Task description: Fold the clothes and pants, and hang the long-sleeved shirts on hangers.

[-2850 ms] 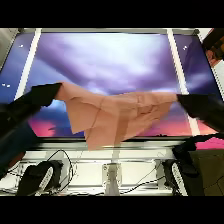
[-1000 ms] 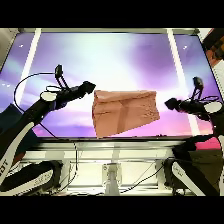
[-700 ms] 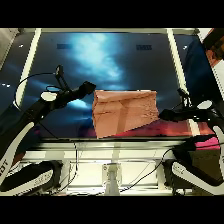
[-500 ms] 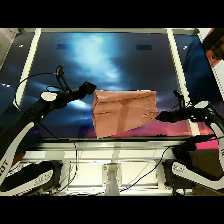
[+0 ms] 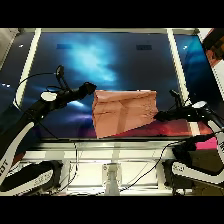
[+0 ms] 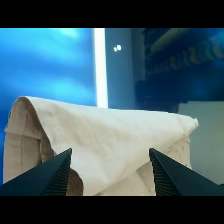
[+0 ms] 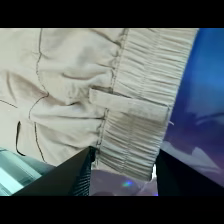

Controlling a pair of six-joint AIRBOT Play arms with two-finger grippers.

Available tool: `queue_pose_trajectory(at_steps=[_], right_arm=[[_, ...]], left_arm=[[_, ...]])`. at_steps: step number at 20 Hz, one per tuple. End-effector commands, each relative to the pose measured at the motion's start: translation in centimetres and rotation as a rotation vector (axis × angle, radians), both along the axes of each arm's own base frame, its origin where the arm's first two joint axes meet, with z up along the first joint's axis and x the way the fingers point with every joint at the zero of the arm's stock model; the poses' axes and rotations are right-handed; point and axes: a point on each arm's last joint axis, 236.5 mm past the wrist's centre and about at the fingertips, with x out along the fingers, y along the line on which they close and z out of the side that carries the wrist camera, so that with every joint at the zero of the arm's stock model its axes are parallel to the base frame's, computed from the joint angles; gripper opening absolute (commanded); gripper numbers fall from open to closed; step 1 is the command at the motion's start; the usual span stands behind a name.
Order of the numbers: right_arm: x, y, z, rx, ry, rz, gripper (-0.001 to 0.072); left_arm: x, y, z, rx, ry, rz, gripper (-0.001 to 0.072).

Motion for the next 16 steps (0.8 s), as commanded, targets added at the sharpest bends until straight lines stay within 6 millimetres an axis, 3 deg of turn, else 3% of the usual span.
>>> queue_pose_trajectory(at_steps=[1,4,6,8,9,10,11,14,16], right_arm=[[-0.8,2.8,2.1,0.139,-0.014,0.071,0.0406],[-0.9,6.2,5.9,0.361,-0.003,0.061,0.0406],[0.1,8.3,10.2,0.566,-0.047,0.032,0.0406],[1.6,9.3,14.2,0.724,-0.139,0.011,0.0406],[2.3,9.2,14.8,0.745,-0.166,-0.013,0.0406],[2.4,9.1,14.3,0.716,-0.184,-0.001,0.0402],[1.8,8.9,12.6,0.642,-0.172,0.03,0.037],[-1.2,8.3,7.3,0.417,-0.067,0.156,0.0369],[-2.2,8.5,6.0,0.356,-0.045,0.217,0.037]], left_arm=[[0.0,0.0,0.0,0.0,-0.001,0.0,0.0569],[0.0,0.0,0.0,0.0,-0.001,0.0,0.0569],[0.0,0.0,0.0,0.0,-0.001,0.0,0.0569],[0.0,0.0,0.0,0.0,-0.001,0.0,0.0569],[0.0,0.0,0.0,0.0,-0.001,0.0,0.0569],[0.0,0.0,0.0,0.0,-0.001,0.0,0.0569],[0.0,0.0,0.0,0.0,-0.001,0.0,0.0569],[0.0,0.0,0.0,-0.001,0.0,0.0,0.0569],[0.0,0.0,0.0,-0.001,0.0,0.0,0.0569]])
